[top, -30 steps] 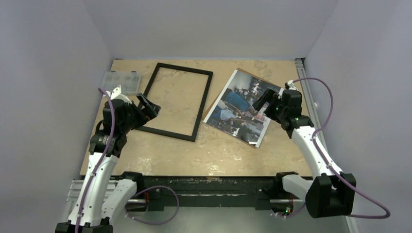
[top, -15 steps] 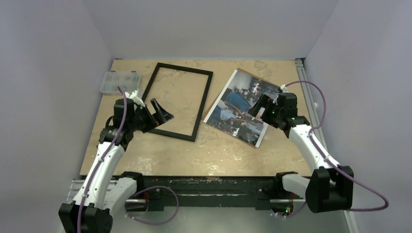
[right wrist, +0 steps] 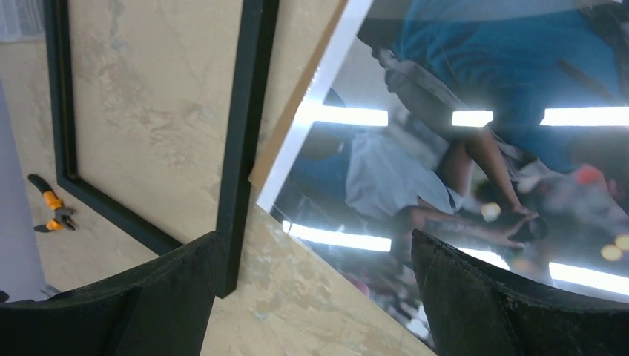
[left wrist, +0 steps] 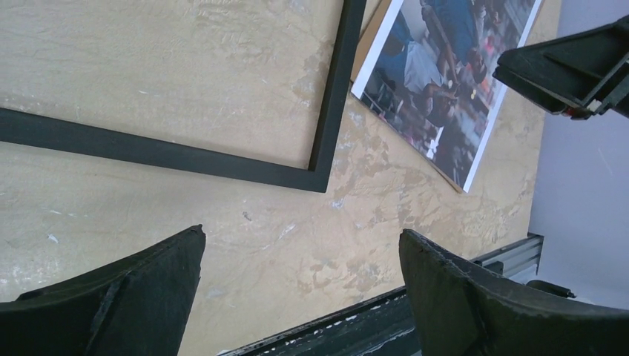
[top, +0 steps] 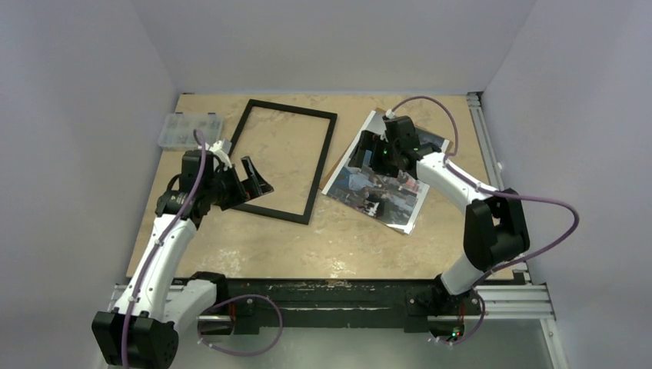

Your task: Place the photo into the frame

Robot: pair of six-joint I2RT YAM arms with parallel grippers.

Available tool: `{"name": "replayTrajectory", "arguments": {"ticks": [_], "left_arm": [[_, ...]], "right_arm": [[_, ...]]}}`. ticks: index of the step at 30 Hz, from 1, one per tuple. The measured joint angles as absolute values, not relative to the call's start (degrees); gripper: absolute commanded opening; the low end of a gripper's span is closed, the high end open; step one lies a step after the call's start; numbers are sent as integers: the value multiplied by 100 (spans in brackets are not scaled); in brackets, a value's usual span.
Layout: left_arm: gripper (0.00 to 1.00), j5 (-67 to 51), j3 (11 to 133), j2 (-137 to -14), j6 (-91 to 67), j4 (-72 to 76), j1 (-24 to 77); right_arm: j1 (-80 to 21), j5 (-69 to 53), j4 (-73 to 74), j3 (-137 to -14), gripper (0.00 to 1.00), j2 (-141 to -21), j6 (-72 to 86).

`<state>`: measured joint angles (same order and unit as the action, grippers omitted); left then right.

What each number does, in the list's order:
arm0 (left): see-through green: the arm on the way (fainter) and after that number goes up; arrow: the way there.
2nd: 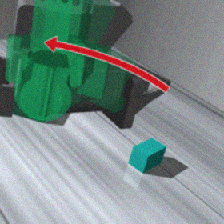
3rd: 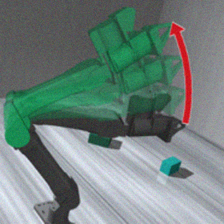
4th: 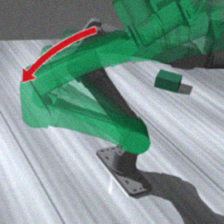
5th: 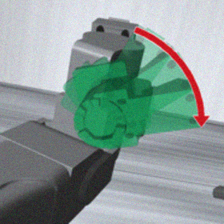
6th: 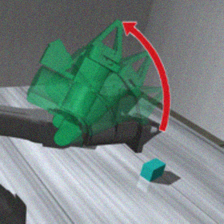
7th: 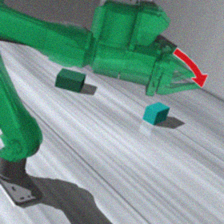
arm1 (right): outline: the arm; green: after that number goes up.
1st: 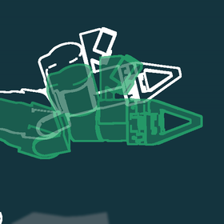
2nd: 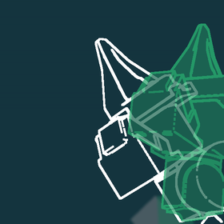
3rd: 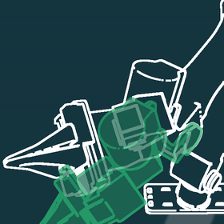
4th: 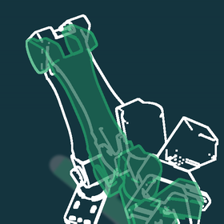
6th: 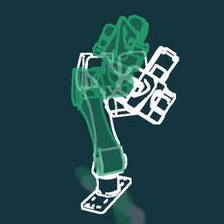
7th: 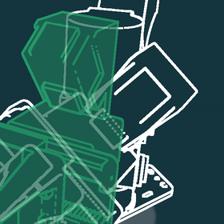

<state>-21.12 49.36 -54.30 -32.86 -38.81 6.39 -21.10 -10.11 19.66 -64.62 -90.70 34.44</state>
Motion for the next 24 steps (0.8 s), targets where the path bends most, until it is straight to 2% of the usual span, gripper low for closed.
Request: {"name": "replayTrajectory", "arguments": {"ticks": [17, 24], "left_arm": [[100, -2128, 5483, -4226, -3649, -3844, 639], [100, -2121, 5489, -4211, -3701, -3835, 639]], "right_arm": [[-2174, -1356, 2453, -8680, 89, -10965, 3636], [-2174, -1498, 2598, -9935, 73, -11802, 3673]]}}
